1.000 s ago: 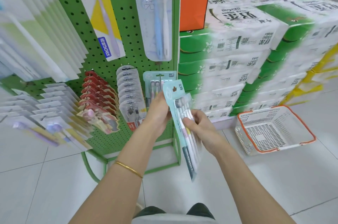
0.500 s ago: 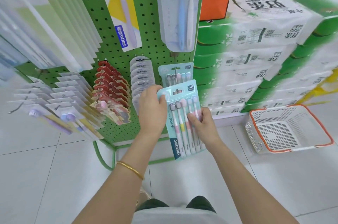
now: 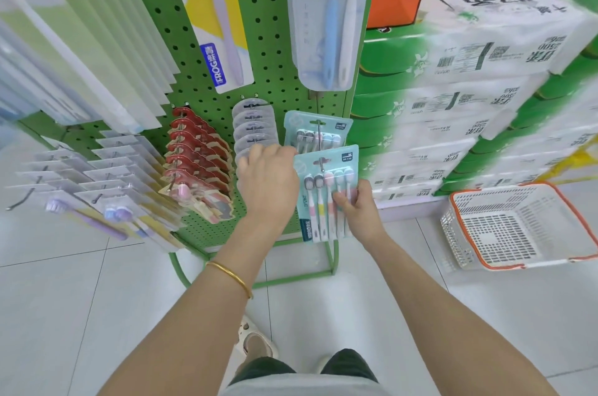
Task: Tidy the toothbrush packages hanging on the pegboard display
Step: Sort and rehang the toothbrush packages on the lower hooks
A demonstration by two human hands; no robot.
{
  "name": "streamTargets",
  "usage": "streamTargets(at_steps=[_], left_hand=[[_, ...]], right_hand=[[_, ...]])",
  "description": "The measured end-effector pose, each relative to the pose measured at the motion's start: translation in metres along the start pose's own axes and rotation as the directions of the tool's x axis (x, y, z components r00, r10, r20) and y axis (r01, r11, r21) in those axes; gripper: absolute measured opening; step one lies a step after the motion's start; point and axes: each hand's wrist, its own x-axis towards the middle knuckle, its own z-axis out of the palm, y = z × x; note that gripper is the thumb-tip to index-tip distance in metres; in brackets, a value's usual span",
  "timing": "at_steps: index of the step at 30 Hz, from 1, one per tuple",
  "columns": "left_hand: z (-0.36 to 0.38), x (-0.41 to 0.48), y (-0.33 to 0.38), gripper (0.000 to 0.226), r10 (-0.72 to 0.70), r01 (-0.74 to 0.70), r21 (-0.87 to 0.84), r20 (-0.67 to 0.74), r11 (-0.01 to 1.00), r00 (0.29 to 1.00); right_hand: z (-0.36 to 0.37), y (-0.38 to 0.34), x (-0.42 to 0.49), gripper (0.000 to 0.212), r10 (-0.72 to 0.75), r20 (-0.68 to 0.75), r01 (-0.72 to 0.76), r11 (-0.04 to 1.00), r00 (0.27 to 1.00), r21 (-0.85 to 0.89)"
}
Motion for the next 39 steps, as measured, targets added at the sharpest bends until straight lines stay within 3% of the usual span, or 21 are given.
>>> streamTargets(at_steps=[7,13,19,25,28,32,36,39], left_hand=[[0.002,0.016,-0.003,0.046,0.067,-0.067,0.043,0.001,0.997,0.998],[0.003,0.029,-0.004,0.055,0.114,-0.117,0.056,0.047,0.992,0.992],[0.005,0.028,-0.006,0.057,0.133,-0.136,0.056,0.062,0.989,0.989],[0.005,0.018,-0.011,0.053,0.149,-0.149,-0.006,0.051,0.989,0.988],[-0.001,0.001,-0.014,0.049,0.089,-0.090,-0.099,-0.014,0.991,0.996],[-0.003,-0.032,-0.023,0.043,-0.011,-0.042,-0.262,-0.195,0.964,0.981],[0.005,-0.059,-0.043,0.046,-0.149,0.059,-0.381,-0.211,0.923,0.966],[0.011,-0.070,-0.059,0.047,-0.260,0.166,-0.442,-0.160,0.881,0.952]], right_hand=[[0.003,-0.015,0.038,0.036,-0.052,0.011,0.052,0.996,0.999,-0.075],[0.006,-0.019,0.059,0.022,-0.001,0.057,0.007,0.994,0.998,-0.113],[0.007,-0.022,0.063,0.022,0.027,0.068,-0.014,0.980,0.997,-0.196],[0.008,-0.025,0.068,0.031,0.136,0.022,-0.127,0.959,0.990,-0.252],[0.004,-0.019,0.060,0.054,0.200,-0.007,-0.194,0.936,0.980,-0.292],[0.003,-0.004,0.033,0.049,0.253,-0.032,-0.246,0.893,0.967,-0.376],[0.027,0.003,-0.001,0.035,0.289,0.161,-0.191,0.873,0.944,-0.449],[0.052,-0.008,-0.019,0.039,0.158,0.243,-0.053,0.920,0.957,-0.388]])
